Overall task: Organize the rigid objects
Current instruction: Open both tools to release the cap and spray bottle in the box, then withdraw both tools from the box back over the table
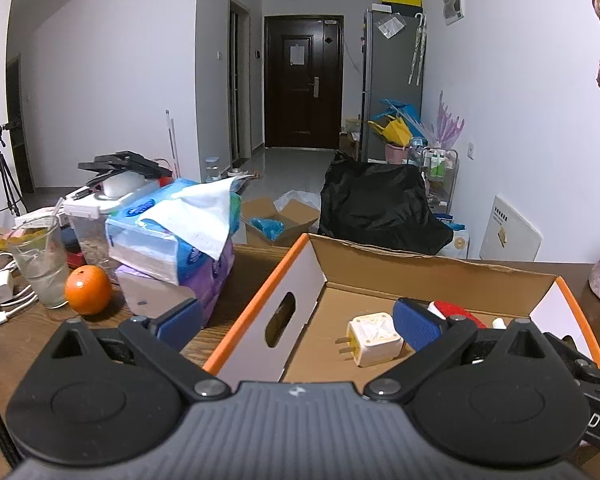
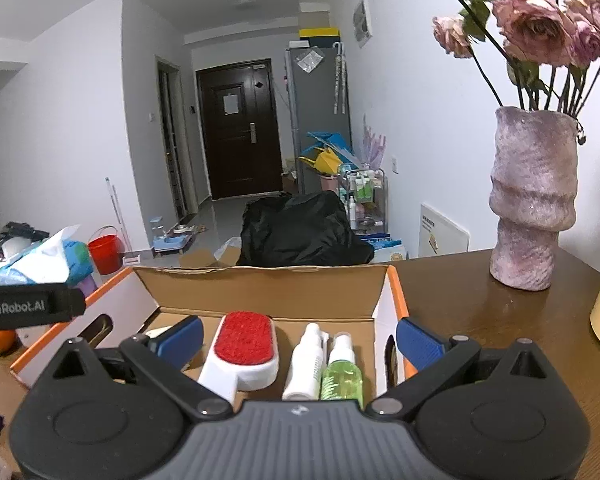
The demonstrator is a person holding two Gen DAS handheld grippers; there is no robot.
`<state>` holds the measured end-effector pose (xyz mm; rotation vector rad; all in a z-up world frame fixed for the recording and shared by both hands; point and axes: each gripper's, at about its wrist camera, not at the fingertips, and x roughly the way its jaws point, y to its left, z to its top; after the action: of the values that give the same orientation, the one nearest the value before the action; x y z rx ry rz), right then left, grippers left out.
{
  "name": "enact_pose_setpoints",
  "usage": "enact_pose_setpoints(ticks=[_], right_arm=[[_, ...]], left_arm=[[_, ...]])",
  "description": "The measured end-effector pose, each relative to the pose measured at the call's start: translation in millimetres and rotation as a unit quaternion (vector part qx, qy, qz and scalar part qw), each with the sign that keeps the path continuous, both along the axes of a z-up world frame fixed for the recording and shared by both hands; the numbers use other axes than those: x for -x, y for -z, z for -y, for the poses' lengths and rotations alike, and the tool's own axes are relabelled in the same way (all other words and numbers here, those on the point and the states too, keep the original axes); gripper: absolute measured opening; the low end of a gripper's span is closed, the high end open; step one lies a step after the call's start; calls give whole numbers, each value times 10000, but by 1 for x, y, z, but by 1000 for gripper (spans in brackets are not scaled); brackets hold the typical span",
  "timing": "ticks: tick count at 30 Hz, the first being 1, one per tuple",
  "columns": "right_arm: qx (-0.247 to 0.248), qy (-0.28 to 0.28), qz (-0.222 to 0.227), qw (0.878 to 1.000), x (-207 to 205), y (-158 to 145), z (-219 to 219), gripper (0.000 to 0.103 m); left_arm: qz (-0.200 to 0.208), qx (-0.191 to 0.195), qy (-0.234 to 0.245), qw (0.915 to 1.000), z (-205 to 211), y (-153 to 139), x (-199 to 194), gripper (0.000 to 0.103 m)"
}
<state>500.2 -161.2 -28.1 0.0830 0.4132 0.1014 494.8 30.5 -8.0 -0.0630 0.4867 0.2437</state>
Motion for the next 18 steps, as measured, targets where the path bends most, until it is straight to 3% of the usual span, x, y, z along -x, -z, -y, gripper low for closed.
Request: enact_pose_setpoints(ticks=[18], right_arm=[[68, -76, 261, 9996, 49, -9, -4, 103]], left_arm=[[74, -56, -82, 9999, -12, -4, 53, 103]])
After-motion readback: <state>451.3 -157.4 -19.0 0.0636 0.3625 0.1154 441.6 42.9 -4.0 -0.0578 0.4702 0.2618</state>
